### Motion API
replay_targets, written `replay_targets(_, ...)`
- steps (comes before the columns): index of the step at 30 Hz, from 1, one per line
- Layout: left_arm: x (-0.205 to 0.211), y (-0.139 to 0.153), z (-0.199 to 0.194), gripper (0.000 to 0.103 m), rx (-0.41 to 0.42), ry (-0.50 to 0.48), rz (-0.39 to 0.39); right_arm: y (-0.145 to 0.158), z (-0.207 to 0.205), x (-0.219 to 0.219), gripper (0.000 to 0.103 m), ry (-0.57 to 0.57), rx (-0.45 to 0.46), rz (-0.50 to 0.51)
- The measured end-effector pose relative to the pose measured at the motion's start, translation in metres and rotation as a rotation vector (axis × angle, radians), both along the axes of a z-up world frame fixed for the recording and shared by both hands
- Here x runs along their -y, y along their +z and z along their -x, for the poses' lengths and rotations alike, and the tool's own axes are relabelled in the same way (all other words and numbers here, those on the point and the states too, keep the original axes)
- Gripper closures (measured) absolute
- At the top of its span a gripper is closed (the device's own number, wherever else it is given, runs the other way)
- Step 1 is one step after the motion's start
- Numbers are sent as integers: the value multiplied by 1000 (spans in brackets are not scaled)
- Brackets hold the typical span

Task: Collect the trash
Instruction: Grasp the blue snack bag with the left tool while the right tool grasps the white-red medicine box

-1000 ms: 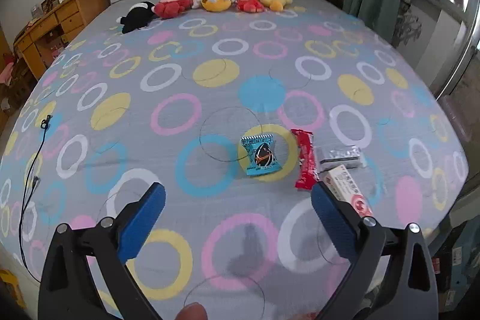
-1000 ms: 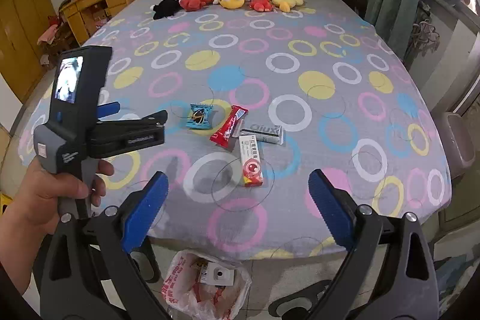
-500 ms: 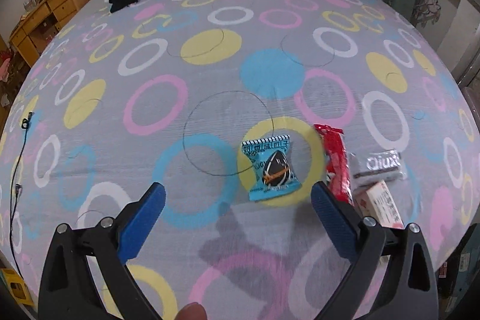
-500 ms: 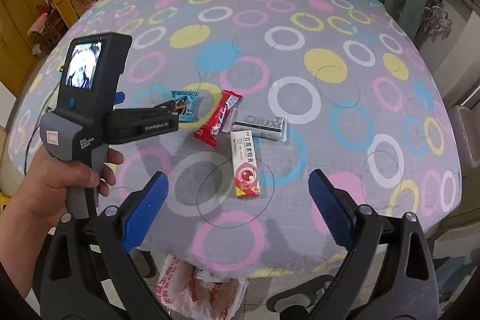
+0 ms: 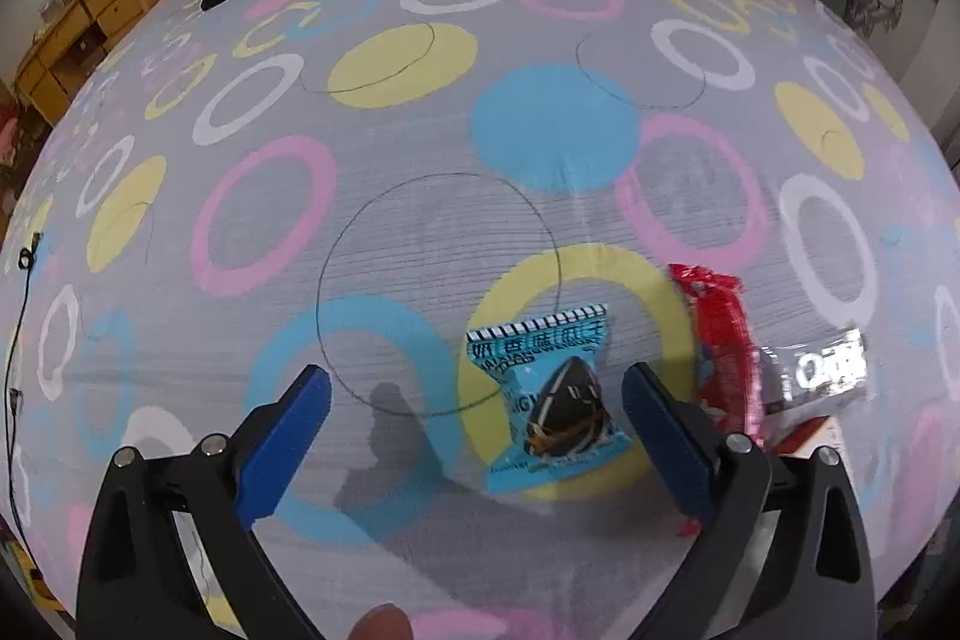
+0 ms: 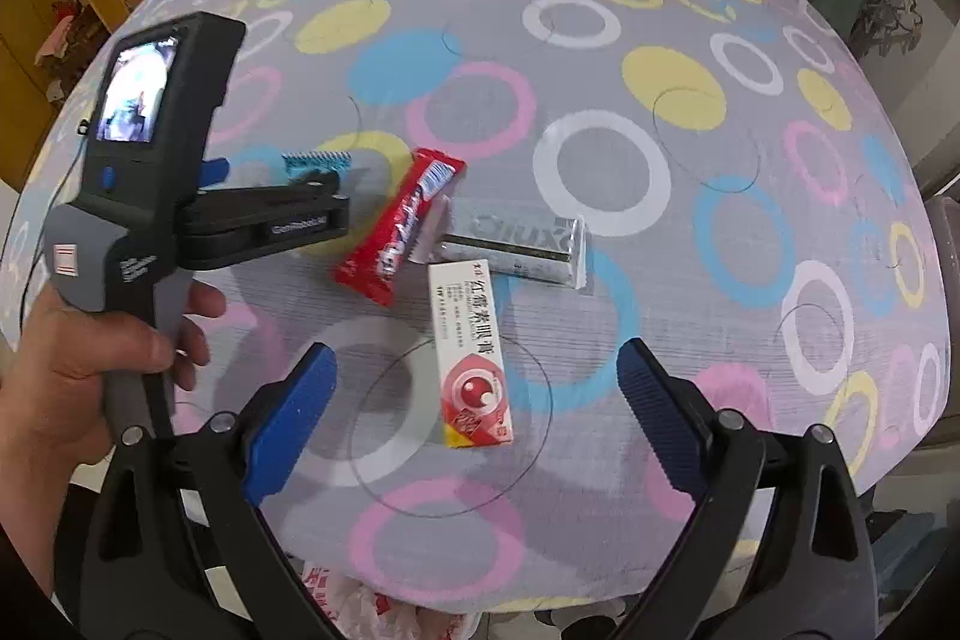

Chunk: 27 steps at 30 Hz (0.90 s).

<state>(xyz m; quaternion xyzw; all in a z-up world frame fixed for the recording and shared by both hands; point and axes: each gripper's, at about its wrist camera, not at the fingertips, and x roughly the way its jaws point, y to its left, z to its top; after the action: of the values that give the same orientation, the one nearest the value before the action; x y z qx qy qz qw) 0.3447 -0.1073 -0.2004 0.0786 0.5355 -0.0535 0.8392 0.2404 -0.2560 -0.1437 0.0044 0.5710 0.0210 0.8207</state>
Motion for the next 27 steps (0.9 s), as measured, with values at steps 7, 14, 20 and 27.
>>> replay_targets(7,4,-12,-7,8,-20,-9,1,-31,-16,1,11,-1,-51,4)
replay_targets(14,6,-26,-13,8,-31,-5,-13,-67,-32,-2,11,-11,-112,26)
replay_targets(20,7,-30,-9,8,0,-24,-26,-92,-36,-5,23,-9,-151,53)
replay_targets(27,14,-24,0,28,30,-59,-16,-91,-33,-6,47,-16,-130,41)
